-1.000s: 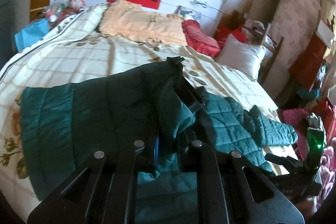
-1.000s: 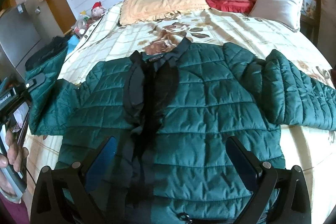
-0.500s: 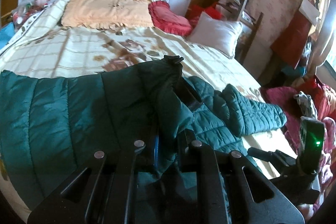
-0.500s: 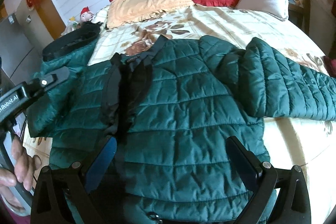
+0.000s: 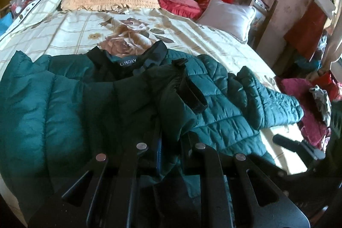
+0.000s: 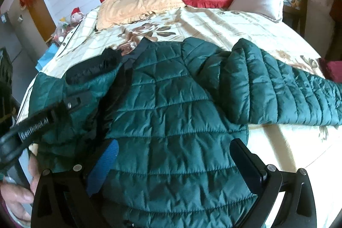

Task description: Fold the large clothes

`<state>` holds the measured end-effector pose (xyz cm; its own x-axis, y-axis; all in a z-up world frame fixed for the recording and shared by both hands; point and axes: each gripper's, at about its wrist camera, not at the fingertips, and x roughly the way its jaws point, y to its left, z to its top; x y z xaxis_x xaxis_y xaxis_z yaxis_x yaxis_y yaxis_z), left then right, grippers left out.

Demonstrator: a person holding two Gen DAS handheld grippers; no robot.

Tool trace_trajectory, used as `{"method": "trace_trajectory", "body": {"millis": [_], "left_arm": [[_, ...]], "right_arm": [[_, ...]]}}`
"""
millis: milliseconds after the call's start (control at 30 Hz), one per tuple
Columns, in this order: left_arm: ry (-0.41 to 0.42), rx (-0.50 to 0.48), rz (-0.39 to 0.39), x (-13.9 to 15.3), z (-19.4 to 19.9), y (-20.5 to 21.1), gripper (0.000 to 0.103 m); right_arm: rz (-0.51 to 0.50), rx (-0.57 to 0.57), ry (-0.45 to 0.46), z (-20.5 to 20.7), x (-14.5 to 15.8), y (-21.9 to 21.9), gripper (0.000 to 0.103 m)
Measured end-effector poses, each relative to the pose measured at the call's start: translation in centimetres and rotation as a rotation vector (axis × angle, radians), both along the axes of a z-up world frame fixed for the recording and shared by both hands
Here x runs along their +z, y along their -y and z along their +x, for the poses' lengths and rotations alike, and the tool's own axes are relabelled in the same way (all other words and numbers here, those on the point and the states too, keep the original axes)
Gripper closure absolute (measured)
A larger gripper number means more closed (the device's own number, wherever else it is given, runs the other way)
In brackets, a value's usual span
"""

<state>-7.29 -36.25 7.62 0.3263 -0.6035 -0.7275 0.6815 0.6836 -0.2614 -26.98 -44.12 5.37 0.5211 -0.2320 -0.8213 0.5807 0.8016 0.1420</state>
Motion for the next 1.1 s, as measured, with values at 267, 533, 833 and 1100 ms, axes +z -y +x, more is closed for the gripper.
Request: {"method": "trace_trajectory", "body": {"millis": [267, 533, 833, 1100], "left_arm": [[-0.013, -0.007, 0.004, -0.2, -0.1, 0.5, 0.091], [-0.138, -0.038, -0.071, 1.7, -0.7, -1.2, 0.064], [0.012, 0.051, -0.095, 7.7, -1.1, -9.3, 0.044], [0.058, 0.344, 0.142, 2.2, 3.2, -18.3, 0.042]], "right_arm": [[-0.035, -0.031, -0.032, 1.1, -0.3, 1.3, 0.000], [-0.028, -0.044, -0.050, 1.1, -0.7, 1.9, 0.000], [-0.005, -0.016, -0.028, 1.8, 0.3, 1.1, 0.000], [0.102, 0.072, -0.001, 5.6, -0.8, -0.7, 0.000]]}}
